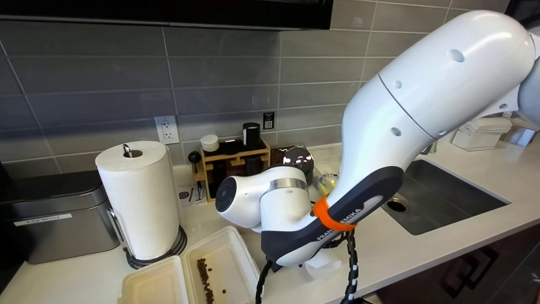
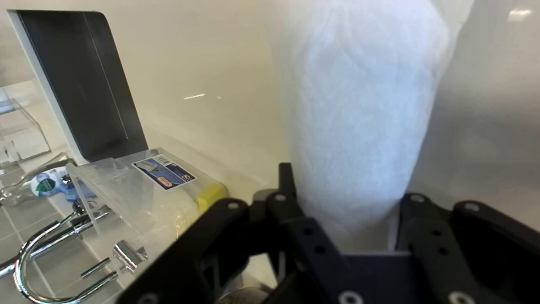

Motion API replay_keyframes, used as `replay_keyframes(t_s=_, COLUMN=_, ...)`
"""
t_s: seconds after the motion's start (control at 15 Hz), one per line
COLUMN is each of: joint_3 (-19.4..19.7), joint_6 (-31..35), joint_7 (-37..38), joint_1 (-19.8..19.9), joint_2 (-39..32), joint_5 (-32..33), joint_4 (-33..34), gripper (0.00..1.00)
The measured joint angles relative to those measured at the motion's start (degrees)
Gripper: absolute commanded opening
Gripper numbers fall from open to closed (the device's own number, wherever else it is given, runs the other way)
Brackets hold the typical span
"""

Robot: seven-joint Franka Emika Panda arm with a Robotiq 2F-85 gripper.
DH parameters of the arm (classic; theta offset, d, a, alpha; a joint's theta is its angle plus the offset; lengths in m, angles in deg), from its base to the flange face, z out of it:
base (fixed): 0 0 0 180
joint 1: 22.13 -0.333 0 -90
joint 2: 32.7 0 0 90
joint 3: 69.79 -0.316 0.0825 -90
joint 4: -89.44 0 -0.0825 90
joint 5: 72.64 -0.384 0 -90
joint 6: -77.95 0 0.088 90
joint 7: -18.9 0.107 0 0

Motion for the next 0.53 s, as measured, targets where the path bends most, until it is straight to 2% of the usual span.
replay_keyframes(t_s=0.13, joint_3=-0.4, joint_6=-0.6, joint_7=0.0, joint_1=0.2, joint_2=0.0, joint_5=0.4, joint_4=0.0, gripper=0.12)
replay_keyframes(t_s=0.2, joint_3=-0.6, joint_6=-0.8, joint_7=0.0, joint_1=0.3, joint_2=0.0, joint_5=0.6, joint_4=0.0, gripper=0.05)
replay_keyframes(t_s=0.33, joint_3=-1.0, joint_6=-1.0, joint_7=0.0, joint_1=0.7, joint_2=0.0, joint_5=0.9, joint_4=0.0, gripper=0.00)
replay_keyframes(t_s=0.53, joint_3=-1.4, joint_6=-1.1, joint_7=0.0, joint_1=1.1, joint_2=0.0, joint_5=1.4, joint_4=0.0, gripper=0.00)
